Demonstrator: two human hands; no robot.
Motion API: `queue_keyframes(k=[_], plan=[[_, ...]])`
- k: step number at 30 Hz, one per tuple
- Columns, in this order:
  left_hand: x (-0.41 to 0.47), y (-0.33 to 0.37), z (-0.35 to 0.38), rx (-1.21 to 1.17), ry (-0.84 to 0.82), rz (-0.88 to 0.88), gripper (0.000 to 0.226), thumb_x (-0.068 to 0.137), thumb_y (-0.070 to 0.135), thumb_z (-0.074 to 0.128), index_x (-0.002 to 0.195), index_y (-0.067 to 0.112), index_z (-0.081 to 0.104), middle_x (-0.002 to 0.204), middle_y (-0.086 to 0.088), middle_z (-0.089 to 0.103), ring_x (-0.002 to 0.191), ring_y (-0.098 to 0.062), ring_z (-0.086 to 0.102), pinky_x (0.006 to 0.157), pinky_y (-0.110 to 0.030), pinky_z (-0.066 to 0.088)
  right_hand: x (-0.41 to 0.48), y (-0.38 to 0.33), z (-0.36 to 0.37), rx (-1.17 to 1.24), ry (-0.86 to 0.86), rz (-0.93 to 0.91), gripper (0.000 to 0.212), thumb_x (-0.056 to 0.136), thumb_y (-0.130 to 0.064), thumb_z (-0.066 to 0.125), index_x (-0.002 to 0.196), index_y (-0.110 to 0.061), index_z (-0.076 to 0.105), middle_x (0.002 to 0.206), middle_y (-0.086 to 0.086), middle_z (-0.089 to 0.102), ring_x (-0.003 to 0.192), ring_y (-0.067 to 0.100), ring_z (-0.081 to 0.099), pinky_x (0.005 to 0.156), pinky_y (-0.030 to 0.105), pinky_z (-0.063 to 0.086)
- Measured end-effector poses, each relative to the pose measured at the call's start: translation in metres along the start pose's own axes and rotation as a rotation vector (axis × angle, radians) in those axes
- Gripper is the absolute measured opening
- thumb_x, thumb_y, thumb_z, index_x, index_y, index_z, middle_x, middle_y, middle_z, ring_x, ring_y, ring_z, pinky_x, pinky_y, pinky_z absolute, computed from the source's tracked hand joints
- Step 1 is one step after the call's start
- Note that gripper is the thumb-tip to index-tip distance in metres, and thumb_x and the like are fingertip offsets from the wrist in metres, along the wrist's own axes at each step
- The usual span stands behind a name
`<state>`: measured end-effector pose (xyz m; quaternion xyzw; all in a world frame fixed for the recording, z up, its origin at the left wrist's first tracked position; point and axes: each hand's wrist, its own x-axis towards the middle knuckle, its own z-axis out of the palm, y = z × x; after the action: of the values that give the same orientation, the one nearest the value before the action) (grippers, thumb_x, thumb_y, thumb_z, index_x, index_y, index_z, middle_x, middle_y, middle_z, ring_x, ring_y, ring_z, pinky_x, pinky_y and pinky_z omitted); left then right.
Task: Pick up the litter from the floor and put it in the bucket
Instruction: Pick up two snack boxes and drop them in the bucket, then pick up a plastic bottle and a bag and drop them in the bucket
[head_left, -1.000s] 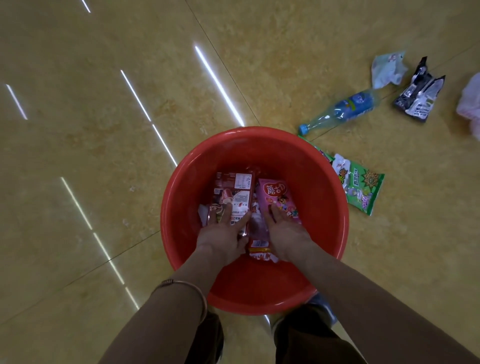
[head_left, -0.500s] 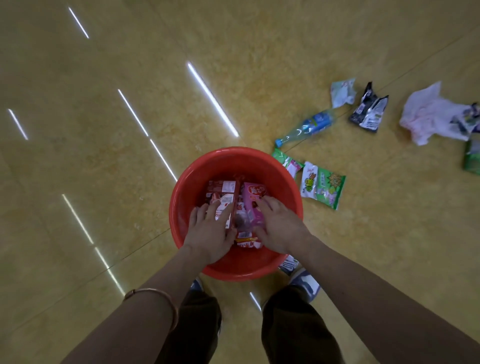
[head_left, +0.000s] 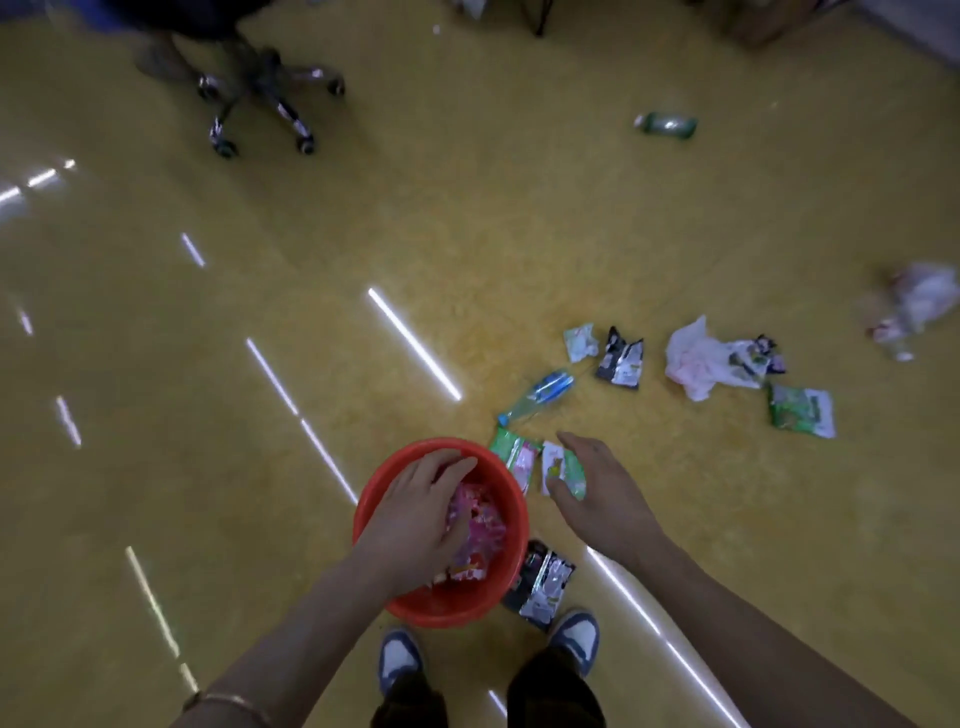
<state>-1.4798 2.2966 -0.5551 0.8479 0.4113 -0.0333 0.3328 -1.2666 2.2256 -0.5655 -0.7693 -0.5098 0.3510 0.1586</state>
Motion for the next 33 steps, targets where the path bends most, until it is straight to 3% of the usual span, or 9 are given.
queue_keyframes(k=[5,10,14,16,19,22,24,28,33], plan=[[-0.004,0.071,-0.062,-0.013,0.019,0.156,0.051,0.092,0.037,0.045,0.141,0.023,0.036,0.142,0.005,0.033,0.131,-0.013,0.032,0.108,-0.028,0.031,-0.055,-0.023,-0.081,0.053,0.187,0.054,0.059,0.093,-0.035,0.054,0.145,-0.023,0.031,0.141,0.000,0.040,0.114,0.015,0.053,0.088,0.023,0.040],[-0.018,0.137,-0.113,-0.059,0.048,0.364,0.047,0.094,0.026,0.051,0.139,0.022,0.039,0.136,0.006,0.037,0.126,-0.010,0.037,0.100,-0.016,0.029,-0.118,-0.045,-0.137,0.089,0.404,0.104,0.058,0.091,-0.035,0.058,0.143,-0.019,0.036,0.134,0.000,0.048,0.119,0.015,0.051,0.091,0.024,0.039],[-0.032,0.180,-0.147,-0.063,0.060,0.498,0.044,0.093,0.026,0.053,0.136,0.023,0.042,0.134,0.010,0.037,0.111,-0.008,0.043,0.089,-0.009,0.027,-0.171,-0.059,-0.172,0.121,0.590,0.159,0.057,0.089,-0.033,0.060,0.140,-0.018,0.040,0.130,0.001,0.054,0.116,0.014,0.053,0.093,0.027,0.040],[-0.037,0.202,-0.160,-0.062,0.075,0.564,0.044,0.093,0.026,0.053,0.136,0.022,0.043,0.134,0.009,0.037,0.119,-0.006,0.039,0.092,-0.007,0.023,-0.199,-0.065,-0.187,0.137,0.679,0.171,0.055,0.089,-0.031,0.061,0.139,-0.018,0.042,0.127,0.000,0.054,0.113,0.012,0.052,0.093,0.026,0.040],[-0.044,0.244,-0.170,-0.069,0.055,0.679,0.044,0.093,0.027,0.053,0.136,0.025,0.042,0.129,0.011,0.039,0.119,-0.002,0.039,0.094,-0.011,0.028,-0.242,-0.072,-0.206,0.155,0.776,0.209,0.054,0.089,-0.031,0.061,0.138,-0.020,0.043,0.127,-0.001,0.053,0.107,0.007,0.050,0.091,0.023,0.037],[-0.057,0.289,-0.173,-0.087,0.025,0.776,0.040,0.092,0.023,0.056,0.130,0.027,0.048,0.101,0.011,0.051,0.092,-0.001,0.050,0.085,-0.022,0.042,-0.283,-0.070,-0.224,0.141,0.805,0.260,0.057,0.089,-0.041,0.058,0.140,-0.024,0.040,0.132,-0.001,0.050,0.115,0.011,0.049,0.090,0.025,0.038],[-0.067,0.316,-0.173,-0.095,0.001,0.845,0.027,0.089,0.018,0.061,0.115,0.025,0.059,0.083,0.011,0.054,0.081,-0.004,0.051,0.078,-0.023,0.045,-0.306,-0.067,-0.235,0.136,0.779,0.313,0.060,0.089,-0.049,0.052,0.142,-0.026,0.036,0.137,0.000,0.046,0.123,0.013,0.046,0.093,0.026,0.038],[-0.077,0.358,-0.166,-0.086,-0.020,0.912,0.002,0.084,0.024,0.068,0.085,0.025,0.070,0.080,0.010,0.062,0.076,-0.004,0.057,0.074,-0.030,0.049,-0.344,-0.055,-0.255,0.207,0.766,0.365,0.064,0.090,-0.056,0.042,0.146,-0.026,0.029,0.144,0.001,0.038,0.131,0.015,0.039,0.104,0.030,0.032],[-0.073,0.420,-0.142,-0.044,0.009,0.926,0.008,0.082,0.033,0.069,0.080,0.026,0.072,0.078,0.013,0.065,0.073,-0.004,0.059,0.071,-0.038,0.051,-0.388,-0.027,-0.283,0.265,0.803,0.399,0.072,0.085,-0.066,0.033,0.147,-0.031,0.024,0.150,-0.001,0.031,0.136,0.016,0.033,0.109,0.035,0.031]])
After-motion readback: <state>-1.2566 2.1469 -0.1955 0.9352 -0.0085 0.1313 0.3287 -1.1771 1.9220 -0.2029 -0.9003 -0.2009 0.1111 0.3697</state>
